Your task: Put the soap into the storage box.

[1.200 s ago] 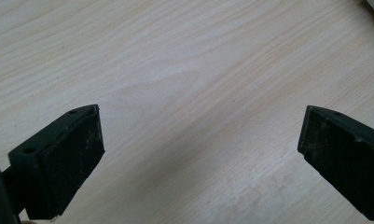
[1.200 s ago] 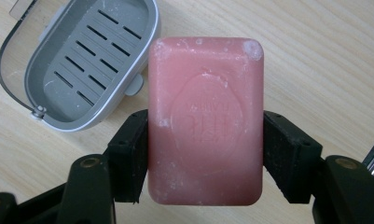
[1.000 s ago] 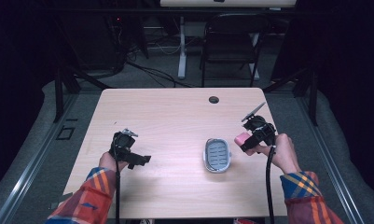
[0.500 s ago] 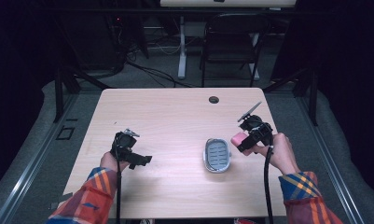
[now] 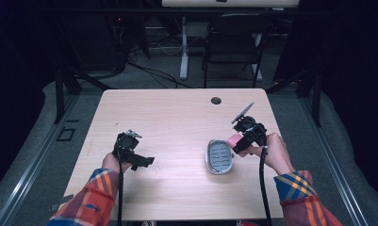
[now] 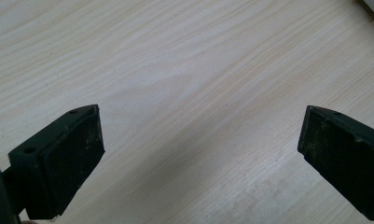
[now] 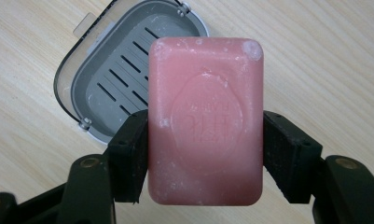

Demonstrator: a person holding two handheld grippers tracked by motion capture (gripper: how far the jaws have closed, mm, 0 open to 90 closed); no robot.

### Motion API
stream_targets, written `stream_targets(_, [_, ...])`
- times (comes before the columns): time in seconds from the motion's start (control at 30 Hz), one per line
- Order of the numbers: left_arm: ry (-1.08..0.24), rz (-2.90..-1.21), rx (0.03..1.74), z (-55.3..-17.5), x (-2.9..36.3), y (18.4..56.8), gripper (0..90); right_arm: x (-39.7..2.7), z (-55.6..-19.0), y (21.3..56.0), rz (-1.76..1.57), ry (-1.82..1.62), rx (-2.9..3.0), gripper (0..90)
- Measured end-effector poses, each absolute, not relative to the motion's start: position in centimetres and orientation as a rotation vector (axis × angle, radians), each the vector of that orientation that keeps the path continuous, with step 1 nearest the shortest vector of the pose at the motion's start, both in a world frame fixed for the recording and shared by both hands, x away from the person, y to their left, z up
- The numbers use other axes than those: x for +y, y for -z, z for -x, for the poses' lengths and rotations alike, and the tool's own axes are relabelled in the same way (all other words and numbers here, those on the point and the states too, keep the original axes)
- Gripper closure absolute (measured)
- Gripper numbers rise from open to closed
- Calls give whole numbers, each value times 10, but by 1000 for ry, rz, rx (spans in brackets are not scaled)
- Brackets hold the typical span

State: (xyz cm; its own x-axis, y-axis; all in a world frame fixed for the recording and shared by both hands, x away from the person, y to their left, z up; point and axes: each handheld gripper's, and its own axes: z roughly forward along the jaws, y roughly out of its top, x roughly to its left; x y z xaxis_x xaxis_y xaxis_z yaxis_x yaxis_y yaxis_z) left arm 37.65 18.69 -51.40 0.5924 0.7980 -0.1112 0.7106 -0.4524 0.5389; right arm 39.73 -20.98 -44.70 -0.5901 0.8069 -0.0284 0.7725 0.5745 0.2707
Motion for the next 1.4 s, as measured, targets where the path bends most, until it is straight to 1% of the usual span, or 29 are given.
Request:
stream_targets(0.43, [-203,-2294,1166,-381,179,514,2,-209,-398,449,-1361,-321,2649,372])
stream_targets(0.87, [-214,-2284,1185,-378,186,513,3,-196,-401,453,-1340,-301,2671,372])
stream_targets(1.4, [-228,-2271,1213,-371,197,513,2,-173,-411,476,-1373,-239,2685,371])
